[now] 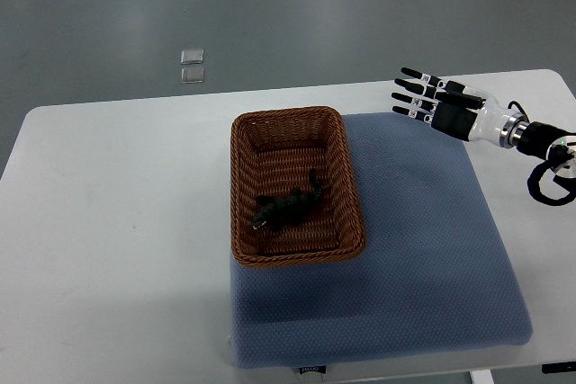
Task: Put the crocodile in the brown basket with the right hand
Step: 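Open the right hand, release the crocodile, and withdraw the hand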
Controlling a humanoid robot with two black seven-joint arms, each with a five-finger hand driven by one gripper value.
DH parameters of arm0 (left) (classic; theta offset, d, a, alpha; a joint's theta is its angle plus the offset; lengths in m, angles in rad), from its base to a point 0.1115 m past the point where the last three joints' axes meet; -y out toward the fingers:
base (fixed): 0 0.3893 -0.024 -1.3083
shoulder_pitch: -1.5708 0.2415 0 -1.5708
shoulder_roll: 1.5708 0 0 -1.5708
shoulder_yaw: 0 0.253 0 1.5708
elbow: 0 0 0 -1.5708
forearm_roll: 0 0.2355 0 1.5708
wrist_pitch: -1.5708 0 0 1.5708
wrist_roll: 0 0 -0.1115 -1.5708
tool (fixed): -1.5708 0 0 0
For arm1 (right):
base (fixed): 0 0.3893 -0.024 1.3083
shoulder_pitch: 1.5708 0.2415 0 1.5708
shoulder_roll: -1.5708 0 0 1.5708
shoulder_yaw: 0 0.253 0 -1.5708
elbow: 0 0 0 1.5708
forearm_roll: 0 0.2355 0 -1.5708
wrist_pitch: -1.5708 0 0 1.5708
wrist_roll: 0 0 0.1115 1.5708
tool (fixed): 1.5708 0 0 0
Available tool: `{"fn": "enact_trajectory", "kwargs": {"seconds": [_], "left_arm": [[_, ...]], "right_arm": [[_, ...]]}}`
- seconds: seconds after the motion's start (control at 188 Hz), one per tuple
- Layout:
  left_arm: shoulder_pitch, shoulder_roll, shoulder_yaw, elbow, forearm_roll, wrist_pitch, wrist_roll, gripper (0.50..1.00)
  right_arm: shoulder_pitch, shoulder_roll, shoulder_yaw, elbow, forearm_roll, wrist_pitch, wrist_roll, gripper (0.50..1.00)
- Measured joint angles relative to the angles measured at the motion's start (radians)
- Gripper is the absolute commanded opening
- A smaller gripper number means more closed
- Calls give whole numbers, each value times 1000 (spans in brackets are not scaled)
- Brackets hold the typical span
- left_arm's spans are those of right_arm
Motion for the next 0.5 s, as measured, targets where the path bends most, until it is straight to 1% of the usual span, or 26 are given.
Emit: {"fn": "enact_trajectory", "kwargs": {"seconds": [0.504], "left_arm": [[0,0,0,0,0,0,0,1000]], "right_arm": [[-7,-2,1,-7,-7,13,6,932]]}}
